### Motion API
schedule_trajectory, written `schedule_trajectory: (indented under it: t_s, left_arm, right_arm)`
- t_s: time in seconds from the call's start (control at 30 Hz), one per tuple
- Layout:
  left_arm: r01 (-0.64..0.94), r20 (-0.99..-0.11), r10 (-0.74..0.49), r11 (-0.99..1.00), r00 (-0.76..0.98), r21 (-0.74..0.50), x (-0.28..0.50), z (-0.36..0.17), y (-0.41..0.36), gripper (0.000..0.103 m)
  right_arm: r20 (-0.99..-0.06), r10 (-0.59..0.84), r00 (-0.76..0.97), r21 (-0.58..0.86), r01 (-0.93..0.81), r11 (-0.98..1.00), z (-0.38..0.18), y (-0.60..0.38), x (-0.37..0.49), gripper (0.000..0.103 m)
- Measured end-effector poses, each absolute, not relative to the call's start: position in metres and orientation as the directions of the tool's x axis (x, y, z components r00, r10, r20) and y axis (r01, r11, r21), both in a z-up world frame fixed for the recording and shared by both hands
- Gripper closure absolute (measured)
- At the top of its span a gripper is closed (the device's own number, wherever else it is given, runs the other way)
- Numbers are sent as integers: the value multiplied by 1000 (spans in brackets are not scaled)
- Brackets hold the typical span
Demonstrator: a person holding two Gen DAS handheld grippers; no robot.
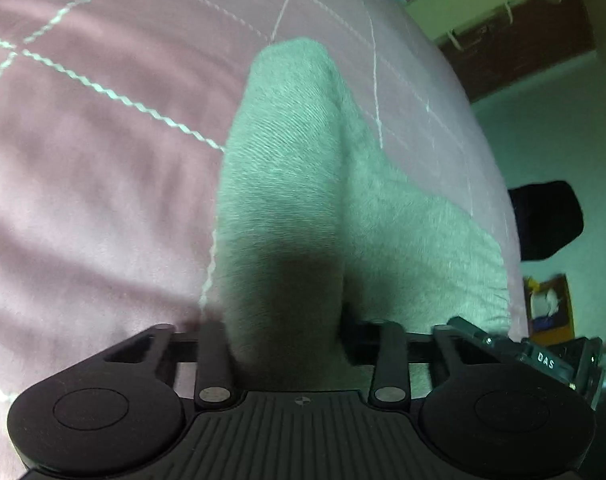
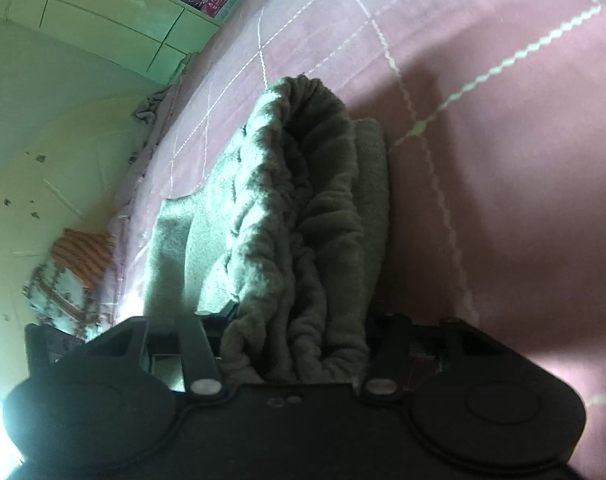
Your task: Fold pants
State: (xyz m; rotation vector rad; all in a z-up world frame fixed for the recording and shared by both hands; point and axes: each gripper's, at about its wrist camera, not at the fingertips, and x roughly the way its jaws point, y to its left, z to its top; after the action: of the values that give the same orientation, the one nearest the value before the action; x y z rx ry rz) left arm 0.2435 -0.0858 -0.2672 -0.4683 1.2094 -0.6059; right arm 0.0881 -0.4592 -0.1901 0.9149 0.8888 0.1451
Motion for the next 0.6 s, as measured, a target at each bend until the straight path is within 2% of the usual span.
schedule_trajectory:
  t_s: [0.1,0.43,0.6]
  left_arm:
    - [230,-695,-660,751,284,-619,233,-248,-80,79]
    - [308,-562,-714,693,416,-652,250,-160,-85,79]
    - [333,-538,-707,698,459,-634,286,-122,-95,79]
  right_arm:
    - [-590,447,672,740,229,633,-177,-451,79,58]
    - [-451,475,756,789,87,609,-103,-459,91,61]
    - [-404,472,784,778,23,628,-69,-474,118,61]
